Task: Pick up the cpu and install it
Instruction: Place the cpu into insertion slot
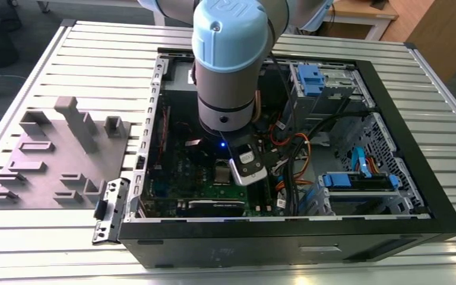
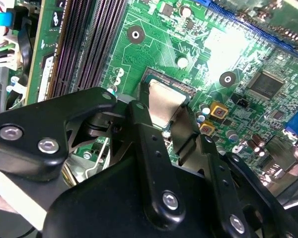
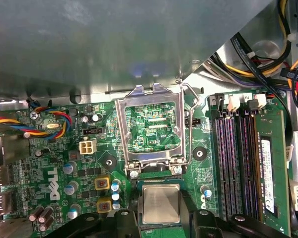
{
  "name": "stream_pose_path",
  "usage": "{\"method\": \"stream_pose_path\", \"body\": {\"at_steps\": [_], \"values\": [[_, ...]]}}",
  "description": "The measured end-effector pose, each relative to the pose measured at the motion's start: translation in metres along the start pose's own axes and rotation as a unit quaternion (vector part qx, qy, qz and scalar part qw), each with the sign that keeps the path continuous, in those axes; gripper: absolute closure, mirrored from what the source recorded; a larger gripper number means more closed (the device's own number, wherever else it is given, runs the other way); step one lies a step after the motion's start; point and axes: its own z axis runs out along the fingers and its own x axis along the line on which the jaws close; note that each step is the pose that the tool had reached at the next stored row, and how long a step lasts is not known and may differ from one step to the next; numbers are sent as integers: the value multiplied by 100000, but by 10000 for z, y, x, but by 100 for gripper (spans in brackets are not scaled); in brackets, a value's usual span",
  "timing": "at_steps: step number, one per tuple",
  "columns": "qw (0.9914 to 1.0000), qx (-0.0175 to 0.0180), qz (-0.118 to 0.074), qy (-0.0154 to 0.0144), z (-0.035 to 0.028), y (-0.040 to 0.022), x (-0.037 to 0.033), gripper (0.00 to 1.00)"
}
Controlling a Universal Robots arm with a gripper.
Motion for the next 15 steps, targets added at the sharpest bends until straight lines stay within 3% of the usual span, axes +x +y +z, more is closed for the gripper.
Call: {"method": "stream_pose_path", "body": {"at_steps": [8, 15], "values": [[99999, 274, -256, -37, -53, 1, -3, 58], [99948, 155, -3231, -30, -50, 0, -3, 58]]}}
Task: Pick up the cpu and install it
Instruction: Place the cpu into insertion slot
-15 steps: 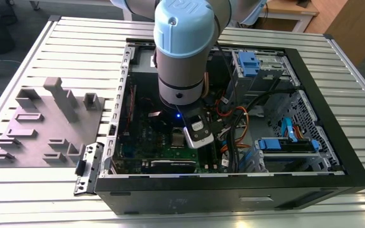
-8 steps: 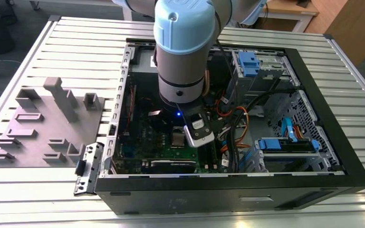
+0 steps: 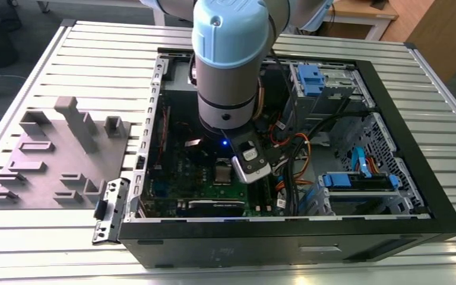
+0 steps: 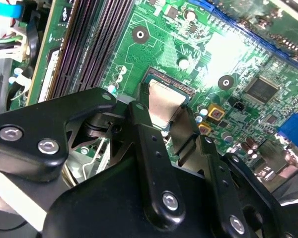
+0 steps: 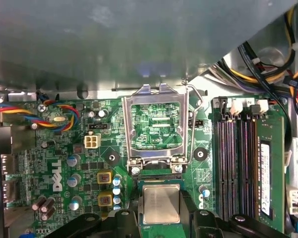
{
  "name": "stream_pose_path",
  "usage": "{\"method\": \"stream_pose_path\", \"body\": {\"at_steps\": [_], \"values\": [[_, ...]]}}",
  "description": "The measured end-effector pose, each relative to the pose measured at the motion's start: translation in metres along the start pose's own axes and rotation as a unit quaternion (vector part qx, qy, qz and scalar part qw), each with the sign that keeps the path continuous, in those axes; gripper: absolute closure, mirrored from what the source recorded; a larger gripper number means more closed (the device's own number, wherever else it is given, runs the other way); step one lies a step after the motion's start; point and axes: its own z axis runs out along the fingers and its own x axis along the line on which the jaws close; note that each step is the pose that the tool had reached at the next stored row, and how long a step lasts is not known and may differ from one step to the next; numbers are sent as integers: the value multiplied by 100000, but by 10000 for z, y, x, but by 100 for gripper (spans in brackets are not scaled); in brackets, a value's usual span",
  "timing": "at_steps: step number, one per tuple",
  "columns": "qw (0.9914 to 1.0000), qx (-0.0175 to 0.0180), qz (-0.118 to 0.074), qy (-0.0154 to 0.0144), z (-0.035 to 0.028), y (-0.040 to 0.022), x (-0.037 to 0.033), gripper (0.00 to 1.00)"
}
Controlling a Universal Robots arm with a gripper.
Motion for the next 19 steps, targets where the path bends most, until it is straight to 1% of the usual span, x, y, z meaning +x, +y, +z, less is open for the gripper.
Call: {"method": "stream_pose_path", "body": {"at_steps": [6, 13, 19], "values": [[100000, 5, -46, 3, 18, -1, 2, 58], [100000, 4, -40, -3, 24, -1, 16, 58], [100000, 124, -42, -3, 24, -5, 17, 58]]}}
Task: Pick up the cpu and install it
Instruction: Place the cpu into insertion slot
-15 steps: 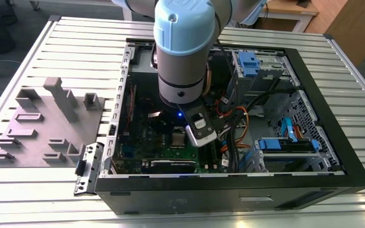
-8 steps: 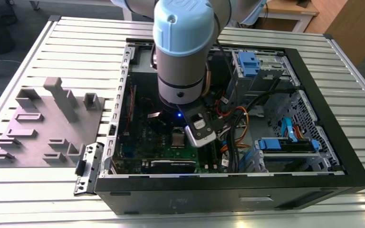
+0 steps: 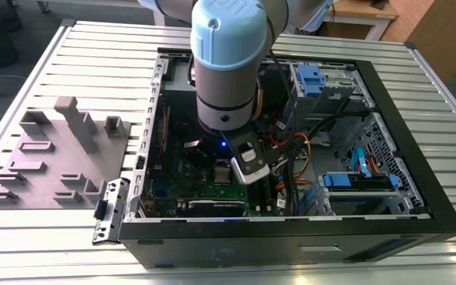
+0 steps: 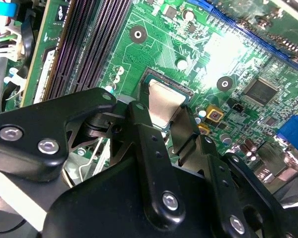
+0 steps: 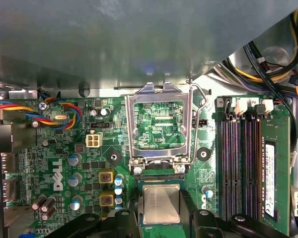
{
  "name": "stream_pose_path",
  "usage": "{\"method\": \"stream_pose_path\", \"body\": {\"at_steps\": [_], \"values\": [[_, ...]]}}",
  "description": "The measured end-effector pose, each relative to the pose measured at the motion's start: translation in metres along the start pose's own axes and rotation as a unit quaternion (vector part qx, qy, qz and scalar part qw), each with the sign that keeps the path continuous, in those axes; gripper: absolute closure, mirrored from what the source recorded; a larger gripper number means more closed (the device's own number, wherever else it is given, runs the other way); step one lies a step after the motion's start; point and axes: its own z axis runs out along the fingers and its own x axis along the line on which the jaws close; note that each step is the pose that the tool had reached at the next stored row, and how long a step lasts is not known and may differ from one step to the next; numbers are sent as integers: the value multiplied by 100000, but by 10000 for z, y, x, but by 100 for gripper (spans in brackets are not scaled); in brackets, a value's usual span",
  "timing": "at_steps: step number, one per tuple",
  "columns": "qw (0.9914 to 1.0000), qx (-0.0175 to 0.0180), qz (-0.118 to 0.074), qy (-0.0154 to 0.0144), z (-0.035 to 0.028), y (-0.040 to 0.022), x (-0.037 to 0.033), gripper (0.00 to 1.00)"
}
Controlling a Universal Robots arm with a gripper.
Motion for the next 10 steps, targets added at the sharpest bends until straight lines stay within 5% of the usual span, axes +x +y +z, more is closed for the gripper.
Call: {"method": "stream_pose_path", "body": {"at_steps": [10], "values": [[100000, 2, -50, -32, 28, -1, 19, 58]]}}
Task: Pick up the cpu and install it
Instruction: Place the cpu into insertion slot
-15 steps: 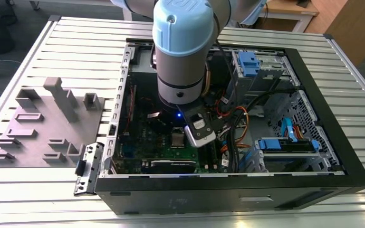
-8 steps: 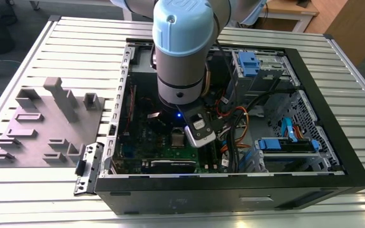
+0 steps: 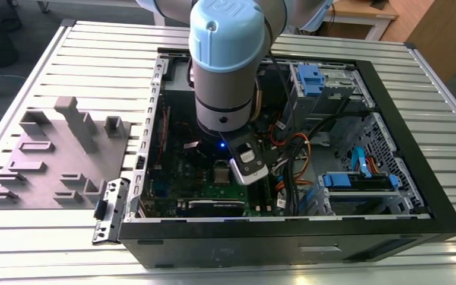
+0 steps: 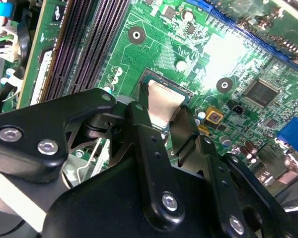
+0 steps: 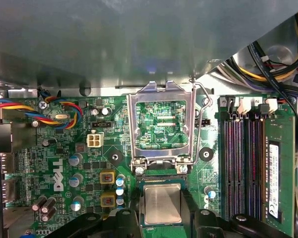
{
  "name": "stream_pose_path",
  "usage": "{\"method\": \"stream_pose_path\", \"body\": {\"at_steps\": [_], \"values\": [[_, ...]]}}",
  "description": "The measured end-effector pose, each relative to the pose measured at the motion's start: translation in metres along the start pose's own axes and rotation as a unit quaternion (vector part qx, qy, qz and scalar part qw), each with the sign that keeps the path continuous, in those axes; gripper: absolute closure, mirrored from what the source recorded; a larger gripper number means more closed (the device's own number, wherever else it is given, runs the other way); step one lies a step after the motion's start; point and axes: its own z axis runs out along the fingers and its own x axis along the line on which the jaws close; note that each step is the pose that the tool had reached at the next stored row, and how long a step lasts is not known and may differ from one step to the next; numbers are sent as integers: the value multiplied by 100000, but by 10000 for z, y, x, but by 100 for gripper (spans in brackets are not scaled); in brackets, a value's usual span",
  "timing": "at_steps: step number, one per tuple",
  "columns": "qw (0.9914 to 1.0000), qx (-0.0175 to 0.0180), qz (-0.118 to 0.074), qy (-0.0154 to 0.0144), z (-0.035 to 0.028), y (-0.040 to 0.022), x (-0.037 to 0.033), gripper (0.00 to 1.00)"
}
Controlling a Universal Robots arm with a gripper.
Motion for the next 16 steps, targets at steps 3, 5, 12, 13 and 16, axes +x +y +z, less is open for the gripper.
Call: {"method": "stream_pose_path", "body": {"at_steps": [3, 5, 12, 13, 16], "values": [[100000, -3, 11, -2, 0, 0, 1, 58], [100000, -8, 9, -4, 1, 0, 1, 58], [100000, -13, 12, -7, 1, 1, 1, 50], [100000, -12, 12, -6, 1, 1, 1, 50], [100000, 15, 9, 7, -14, 0, 0, 50]]}}
